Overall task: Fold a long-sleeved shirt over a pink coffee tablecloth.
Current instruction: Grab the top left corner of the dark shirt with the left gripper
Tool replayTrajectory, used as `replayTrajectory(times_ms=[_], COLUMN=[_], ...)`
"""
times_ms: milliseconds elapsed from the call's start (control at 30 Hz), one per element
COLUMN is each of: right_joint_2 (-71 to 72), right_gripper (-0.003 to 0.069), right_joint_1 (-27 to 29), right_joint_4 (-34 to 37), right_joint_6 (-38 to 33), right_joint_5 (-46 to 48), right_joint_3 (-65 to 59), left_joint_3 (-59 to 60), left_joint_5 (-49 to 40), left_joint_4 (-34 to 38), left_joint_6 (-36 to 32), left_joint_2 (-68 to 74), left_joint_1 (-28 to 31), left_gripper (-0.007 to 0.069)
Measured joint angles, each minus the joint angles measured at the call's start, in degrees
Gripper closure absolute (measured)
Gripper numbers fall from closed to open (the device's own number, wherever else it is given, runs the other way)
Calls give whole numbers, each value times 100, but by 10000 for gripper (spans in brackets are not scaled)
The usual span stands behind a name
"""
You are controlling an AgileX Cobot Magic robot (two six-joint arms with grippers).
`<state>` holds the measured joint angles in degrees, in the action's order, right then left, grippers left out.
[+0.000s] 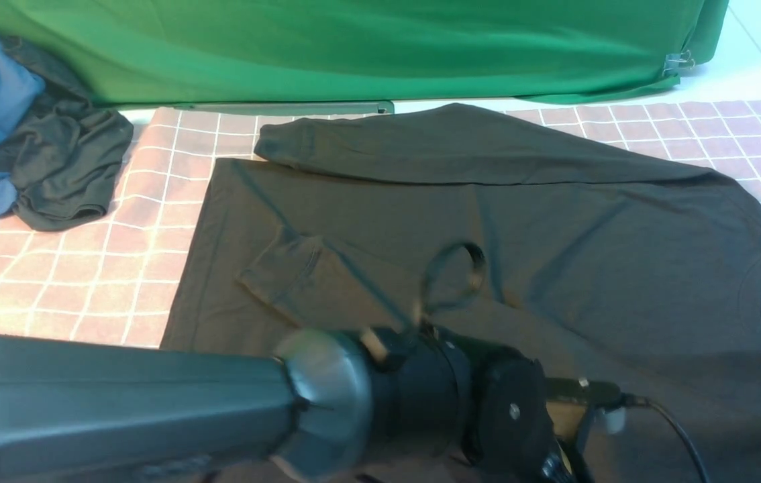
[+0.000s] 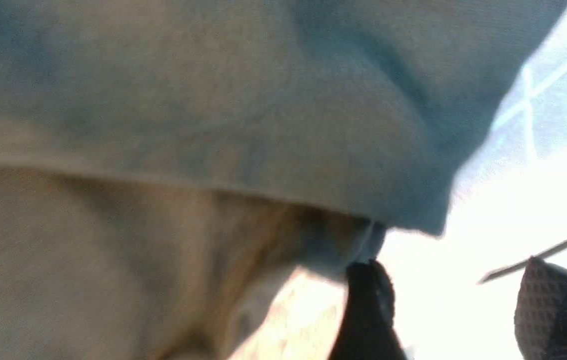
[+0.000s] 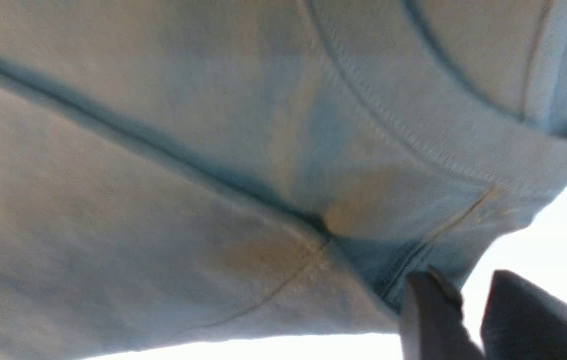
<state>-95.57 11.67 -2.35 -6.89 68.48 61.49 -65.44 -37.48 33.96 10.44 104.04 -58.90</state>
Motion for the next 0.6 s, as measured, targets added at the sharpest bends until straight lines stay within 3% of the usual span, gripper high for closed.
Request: replayTrajectory(times_ms=[133, 200, 233, 267, 333, 533, 600], right_joint_2=[335, 577, 913, 1138, 1413, 1942, 1962], right_gripper=[590, 617, 623, 623, 623, 623, 623], right_joint_1=[-175, -303, -482, -584, -757, -1266, -1430], right_joint_4=[158, 235, 274, 326, 505, 1372, 1536], right_joint_6=[-55, -68, -70, -76, -89, -459, -605], right_joint_5=[-26, -145, -297, -390, -468, -586, -600], right_joint_3=[230, 250, 268, 270, 270, 270, 229], left_joint_3=[-132, -215, -365, -516, -786, -1891, -2242], left_joint_5=[-332, -471, -583, -636, -719, -933, -878], left_joint_4=[-778, -1199, -1514, -1675, -1809, -1971, -1978], left_joint_6=[545, 899, 1139, 1196, 1245, 1157, 1124], left_joint_2=[-613, -896, -1174, -1315, -1382, -664, -325], left_joint_1=[452, 745, 1179, 1564, 2197, 3966, 4316], left_gripper=[287, 378, 489, 541, 594, 613, 610])
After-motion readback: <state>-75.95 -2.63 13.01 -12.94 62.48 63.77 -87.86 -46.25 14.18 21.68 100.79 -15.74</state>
